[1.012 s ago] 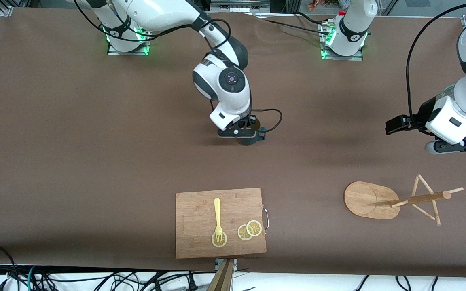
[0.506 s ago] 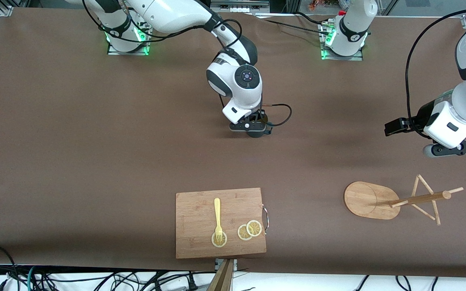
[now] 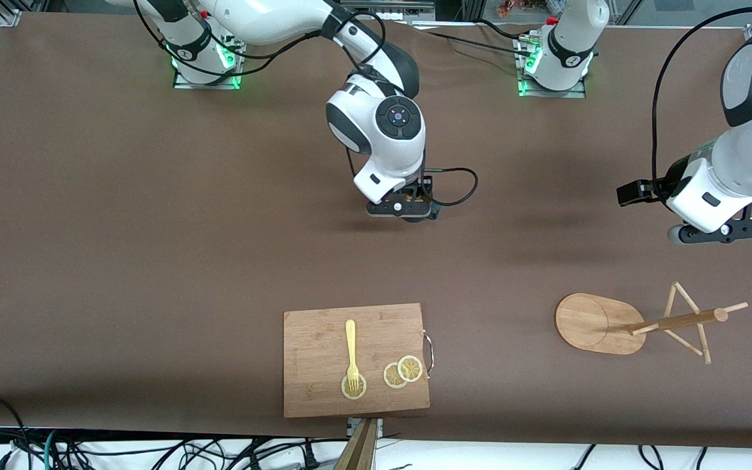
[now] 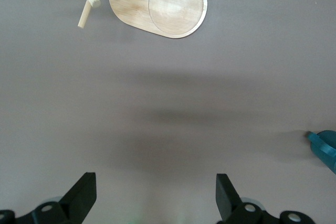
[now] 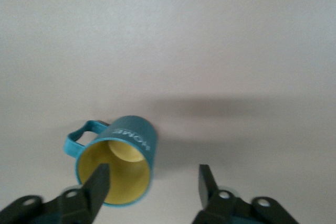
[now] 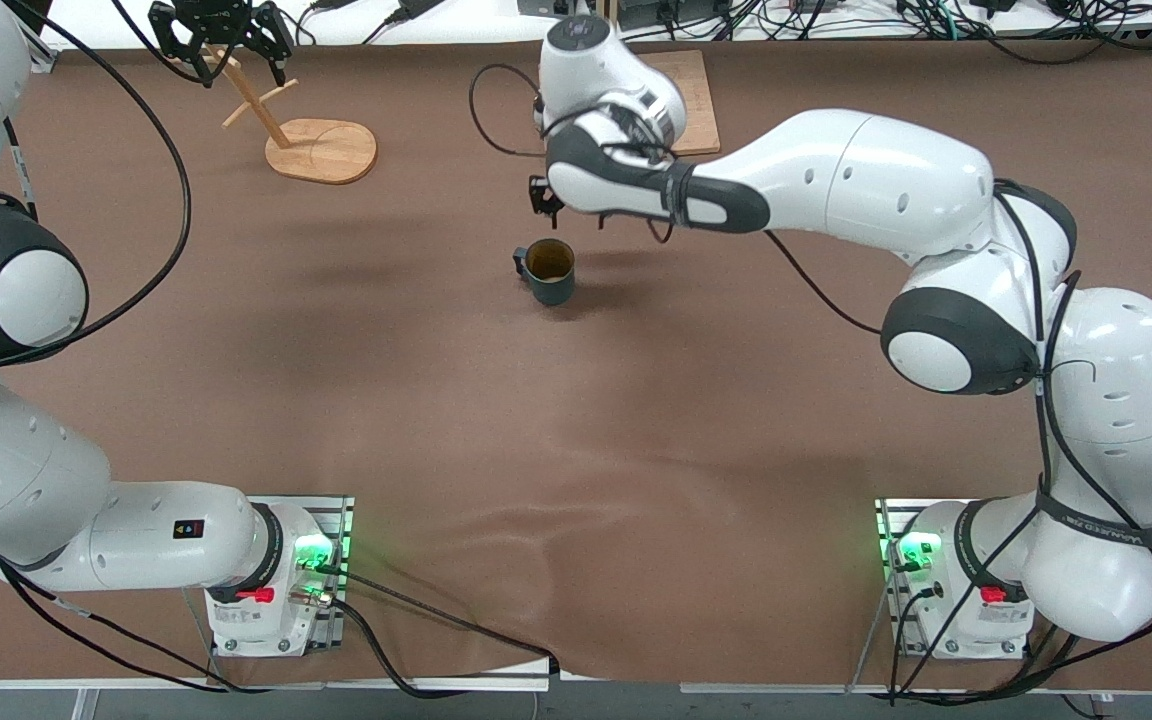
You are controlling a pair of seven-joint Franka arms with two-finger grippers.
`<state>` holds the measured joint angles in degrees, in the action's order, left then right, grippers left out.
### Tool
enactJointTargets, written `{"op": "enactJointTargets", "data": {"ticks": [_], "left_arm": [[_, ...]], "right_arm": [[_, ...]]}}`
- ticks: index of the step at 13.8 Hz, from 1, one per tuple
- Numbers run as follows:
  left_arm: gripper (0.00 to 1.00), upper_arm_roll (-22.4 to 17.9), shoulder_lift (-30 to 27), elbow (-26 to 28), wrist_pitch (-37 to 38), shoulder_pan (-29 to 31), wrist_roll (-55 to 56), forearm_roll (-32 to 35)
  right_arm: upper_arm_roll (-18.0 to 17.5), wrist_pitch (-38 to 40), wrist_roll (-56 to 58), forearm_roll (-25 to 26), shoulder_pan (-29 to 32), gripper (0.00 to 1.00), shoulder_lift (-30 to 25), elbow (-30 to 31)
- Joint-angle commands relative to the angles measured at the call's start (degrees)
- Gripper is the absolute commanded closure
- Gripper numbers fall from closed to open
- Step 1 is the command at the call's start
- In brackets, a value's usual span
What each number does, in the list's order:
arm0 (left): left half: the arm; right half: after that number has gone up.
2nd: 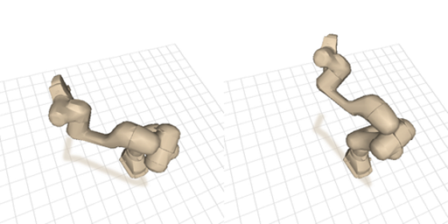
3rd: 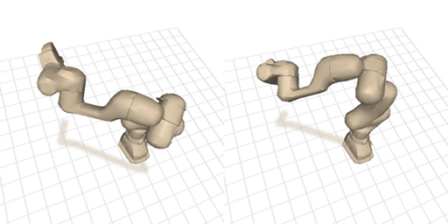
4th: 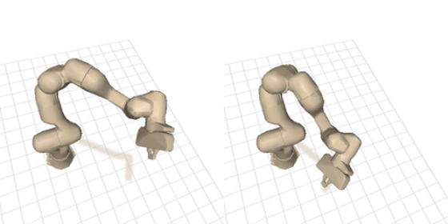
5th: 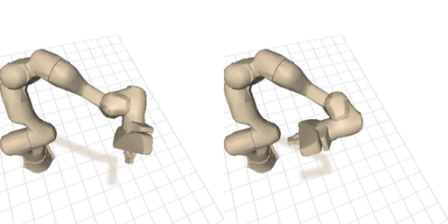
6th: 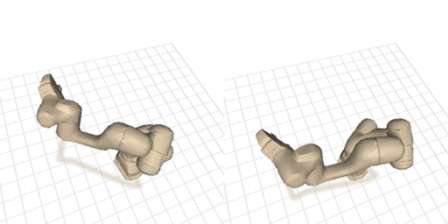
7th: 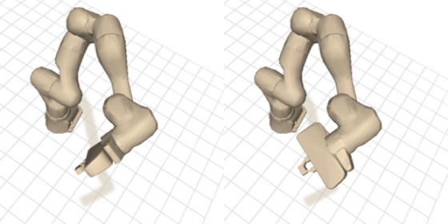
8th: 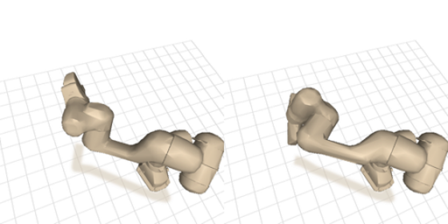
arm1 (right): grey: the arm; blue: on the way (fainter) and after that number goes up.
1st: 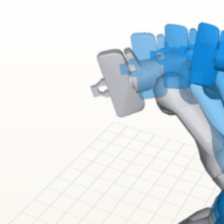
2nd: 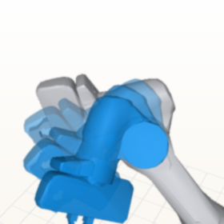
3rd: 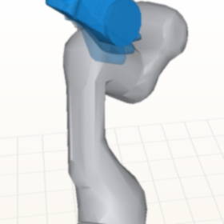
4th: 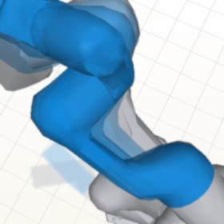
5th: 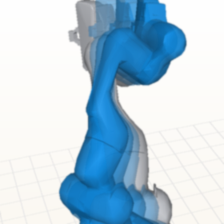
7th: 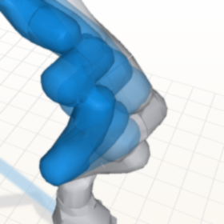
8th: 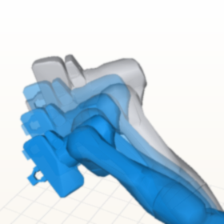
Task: Pass cup and hang on rack
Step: 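Carry the teal mug with the right gripper toward the table middle, then set the mug down, open the right gripper and withdraw it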
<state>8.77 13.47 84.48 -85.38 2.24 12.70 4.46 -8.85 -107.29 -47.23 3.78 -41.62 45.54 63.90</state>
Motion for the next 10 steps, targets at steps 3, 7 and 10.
{"op": "enactJointTargets", "data": {"ticks": [3,7,10], "left_arm": [[0.00,-0.50,-2.22,1.82,2.05,-2.14,-0.48,1.52],[0.00,-3.76,-7.21,11.71,-5.03,-3.82,-5.91,-2.52],[0.00,-3.76,-13.54,23.42,-14.17,-3.65,-15.47,-9.96]], "right_arm": [[-0.03,9.63,17.31,0.08,8.55,0.00,-5.72,-1.76],[-0.03,16.48,27.09,0.26,18.83,0.00,-11.17,-1.76],[0.15,22.27,30.17,1.66,25.17,0.00,-14.51,-1.76]]}}
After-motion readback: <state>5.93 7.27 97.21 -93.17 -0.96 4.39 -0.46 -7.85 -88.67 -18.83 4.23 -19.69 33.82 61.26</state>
